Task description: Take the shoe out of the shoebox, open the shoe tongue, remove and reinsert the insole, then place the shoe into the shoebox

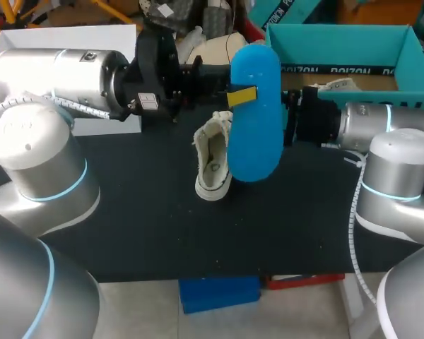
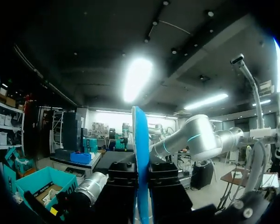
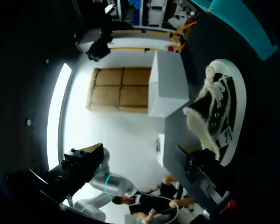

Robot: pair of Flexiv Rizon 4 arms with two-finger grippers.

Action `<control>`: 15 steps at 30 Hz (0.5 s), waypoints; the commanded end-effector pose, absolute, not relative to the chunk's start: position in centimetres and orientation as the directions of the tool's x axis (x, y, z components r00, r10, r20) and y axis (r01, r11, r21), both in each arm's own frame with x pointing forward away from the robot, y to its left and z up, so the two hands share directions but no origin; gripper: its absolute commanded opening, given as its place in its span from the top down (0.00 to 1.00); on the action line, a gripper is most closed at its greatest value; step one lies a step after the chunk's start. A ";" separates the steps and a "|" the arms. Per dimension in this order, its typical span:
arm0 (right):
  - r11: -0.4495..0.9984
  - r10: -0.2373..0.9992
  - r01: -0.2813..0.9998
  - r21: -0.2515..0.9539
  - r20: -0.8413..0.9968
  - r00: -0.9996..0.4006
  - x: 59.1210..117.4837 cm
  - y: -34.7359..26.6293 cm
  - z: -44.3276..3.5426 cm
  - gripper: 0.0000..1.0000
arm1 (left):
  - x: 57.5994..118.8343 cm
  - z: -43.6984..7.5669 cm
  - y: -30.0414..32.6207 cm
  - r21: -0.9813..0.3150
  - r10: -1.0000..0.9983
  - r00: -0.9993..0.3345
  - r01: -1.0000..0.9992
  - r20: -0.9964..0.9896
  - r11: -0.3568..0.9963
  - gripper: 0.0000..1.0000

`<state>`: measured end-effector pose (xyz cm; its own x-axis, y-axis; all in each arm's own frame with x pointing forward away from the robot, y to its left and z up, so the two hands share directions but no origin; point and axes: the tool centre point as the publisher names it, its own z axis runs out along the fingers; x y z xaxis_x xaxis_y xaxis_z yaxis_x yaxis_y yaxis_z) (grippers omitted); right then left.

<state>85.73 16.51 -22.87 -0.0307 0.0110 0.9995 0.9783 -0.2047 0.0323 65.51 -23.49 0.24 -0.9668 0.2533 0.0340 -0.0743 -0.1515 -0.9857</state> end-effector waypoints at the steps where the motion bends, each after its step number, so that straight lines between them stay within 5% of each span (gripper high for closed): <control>1: -0.208 0.011 0.978 0.032 0.999 -0.030 85.7 16.7 -22.9 0.00 | 65.3 -0.1 -23.4 -0.985 0.249 -0.968 -0.073 0.033 -0.156 1.00; 12: -0.208 0.011 0.978 0.032 0.999 -0.030 85.7 16.7 -22.9 0.00 | 65.3 -0.1 -23.4 -0.985 0.249 -0.968 -0.073 0.033 -0.156 1.00; 15: -0.208 0.011 0.978 0.032 0.999 -0.030 85.7 16.7 -22.9 0.00 | 63.1 -0.2 -23.2 -0.968 0.207 -0.956 0.170 -0.207 -0.184 1.00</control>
